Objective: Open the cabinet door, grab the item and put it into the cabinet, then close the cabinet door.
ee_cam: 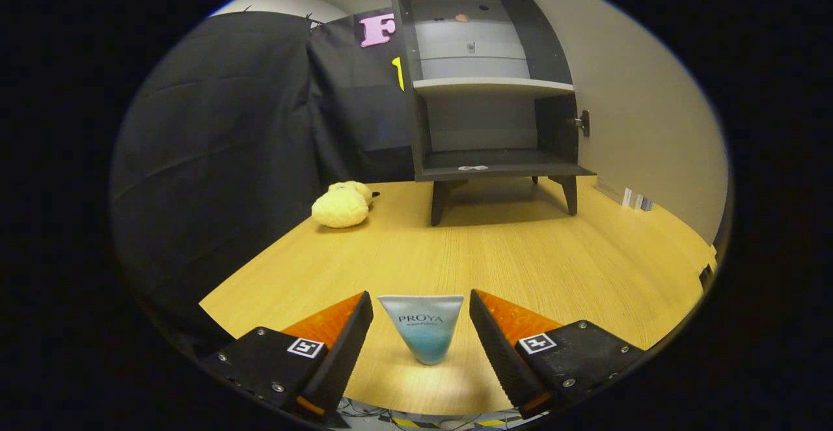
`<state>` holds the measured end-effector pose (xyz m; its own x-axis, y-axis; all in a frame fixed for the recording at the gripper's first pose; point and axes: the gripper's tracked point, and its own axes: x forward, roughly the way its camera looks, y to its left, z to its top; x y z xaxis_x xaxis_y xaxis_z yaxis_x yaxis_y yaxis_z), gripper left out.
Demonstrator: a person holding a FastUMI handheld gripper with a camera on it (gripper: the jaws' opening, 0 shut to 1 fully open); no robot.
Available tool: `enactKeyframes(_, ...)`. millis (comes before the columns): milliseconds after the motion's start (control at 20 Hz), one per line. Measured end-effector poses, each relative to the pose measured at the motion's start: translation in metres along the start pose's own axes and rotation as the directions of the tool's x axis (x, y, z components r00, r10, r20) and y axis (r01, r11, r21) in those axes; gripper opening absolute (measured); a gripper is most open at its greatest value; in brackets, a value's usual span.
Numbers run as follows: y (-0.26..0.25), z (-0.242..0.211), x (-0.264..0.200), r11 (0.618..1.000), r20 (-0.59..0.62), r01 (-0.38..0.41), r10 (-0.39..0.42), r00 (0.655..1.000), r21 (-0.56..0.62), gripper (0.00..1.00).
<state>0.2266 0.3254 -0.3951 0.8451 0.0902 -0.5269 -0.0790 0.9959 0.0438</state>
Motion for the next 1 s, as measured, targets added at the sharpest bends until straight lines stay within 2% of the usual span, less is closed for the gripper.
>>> enactKeyframes(100, 0.0, -0.013, 0.005, 1.0, -0.043, -0.001, 0.001, 0.999, -0.001, 0.86)
enactKeyframes(200, -0.004, -0.013, 0.003, 1.0, -0.053, 0.016, -0.017, 0.998, -0.014, 0.7)
enactKeyframes(250, -0.003, -0.015, 0.006, 1.0, -0.066, 0.012, -0.013, 0.998, -0.021, 0.54)
enactKeyframes(400, -0.002, -0.005, 0.004, 1.0, -0.077, -0.007, 0.006, 0.997, -0.019, 0.53)
enactKeyframes(550, -0.009, 0.025, 0.003, 1.0, -0.054, -0.004, 0.003, 0.999, -0.018, 0.53)
enactKeyframes(1000, -0.042, 0.149, 0.007, 0.999, 0.047, 0.028, -0.026, 0.999, -0.042, 0.53)
